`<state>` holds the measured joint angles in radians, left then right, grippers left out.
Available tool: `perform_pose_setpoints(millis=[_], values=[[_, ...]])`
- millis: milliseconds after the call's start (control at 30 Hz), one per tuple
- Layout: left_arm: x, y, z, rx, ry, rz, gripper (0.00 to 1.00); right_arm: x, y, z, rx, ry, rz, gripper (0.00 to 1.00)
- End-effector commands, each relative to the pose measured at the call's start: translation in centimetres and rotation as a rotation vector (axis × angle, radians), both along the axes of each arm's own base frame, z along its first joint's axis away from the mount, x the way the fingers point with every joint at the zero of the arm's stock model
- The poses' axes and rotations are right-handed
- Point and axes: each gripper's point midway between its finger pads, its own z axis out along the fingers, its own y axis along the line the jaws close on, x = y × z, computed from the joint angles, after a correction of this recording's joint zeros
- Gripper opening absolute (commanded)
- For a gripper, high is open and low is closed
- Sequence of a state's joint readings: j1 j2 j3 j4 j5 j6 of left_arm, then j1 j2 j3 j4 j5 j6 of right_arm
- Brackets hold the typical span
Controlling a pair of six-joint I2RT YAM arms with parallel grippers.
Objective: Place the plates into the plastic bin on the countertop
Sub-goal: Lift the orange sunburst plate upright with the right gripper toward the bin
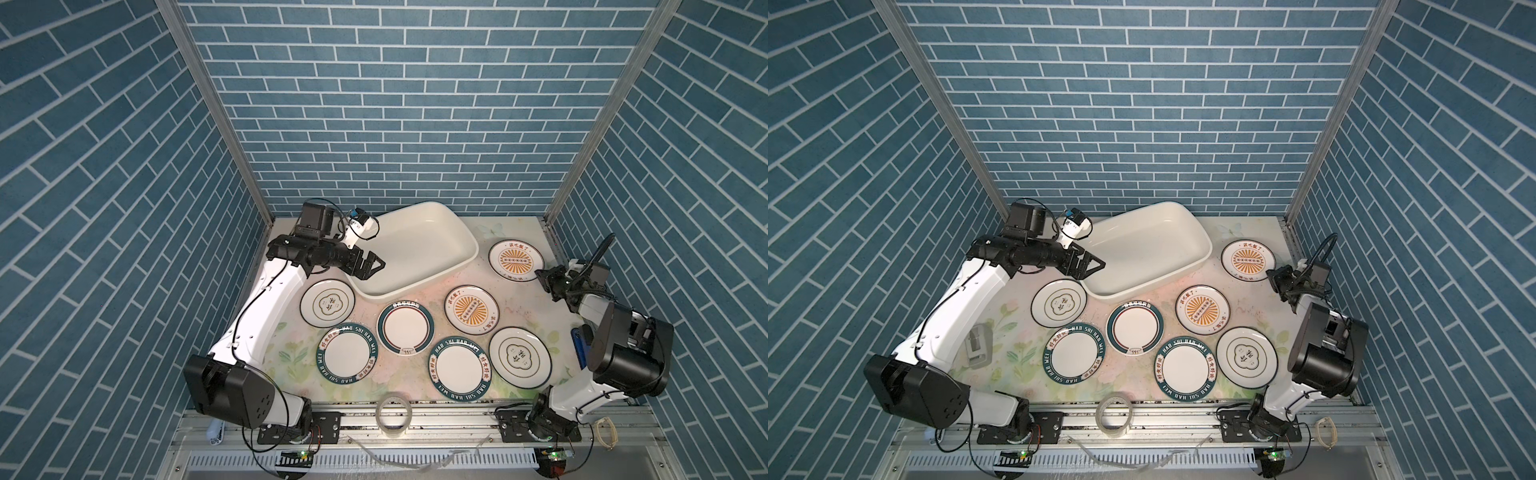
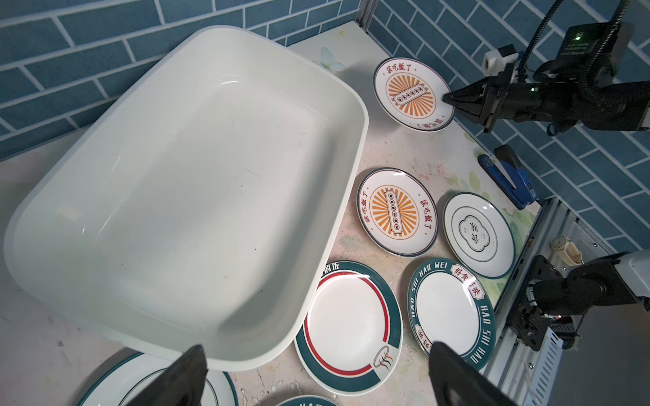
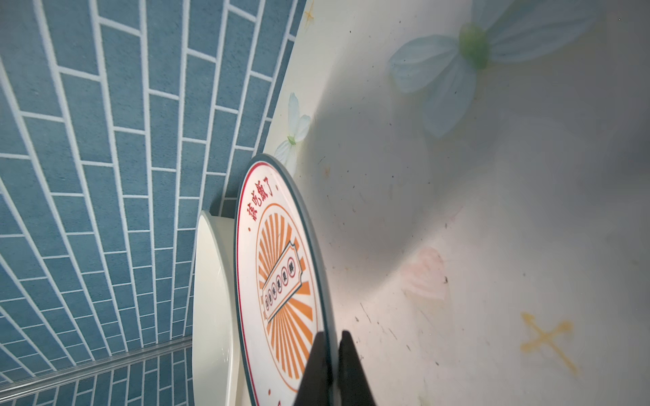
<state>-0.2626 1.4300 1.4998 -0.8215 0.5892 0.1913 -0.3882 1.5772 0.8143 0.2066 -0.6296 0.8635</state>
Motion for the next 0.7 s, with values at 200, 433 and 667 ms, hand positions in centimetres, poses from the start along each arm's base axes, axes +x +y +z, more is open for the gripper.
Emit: perform_pose_setpoints(millis=[200,433,667], values=[[0.4,1.1,1.6,0.054,-0.027,0.065,1.0,-2.8,0.7,4.9,-0.057,-0.056,-0.013,0.0],[0.4,1.4,1.8,0.065,-0.031,0.084,1.0,-4.4,1.5,7.2,-0.072,-0.09,-0.001,0.0],[0.1,1.3,1.8,0.053,-0.022,0.086,1.0,-5.9,2.6,9.3,-0.076,-0.128,0.023,0.0]])
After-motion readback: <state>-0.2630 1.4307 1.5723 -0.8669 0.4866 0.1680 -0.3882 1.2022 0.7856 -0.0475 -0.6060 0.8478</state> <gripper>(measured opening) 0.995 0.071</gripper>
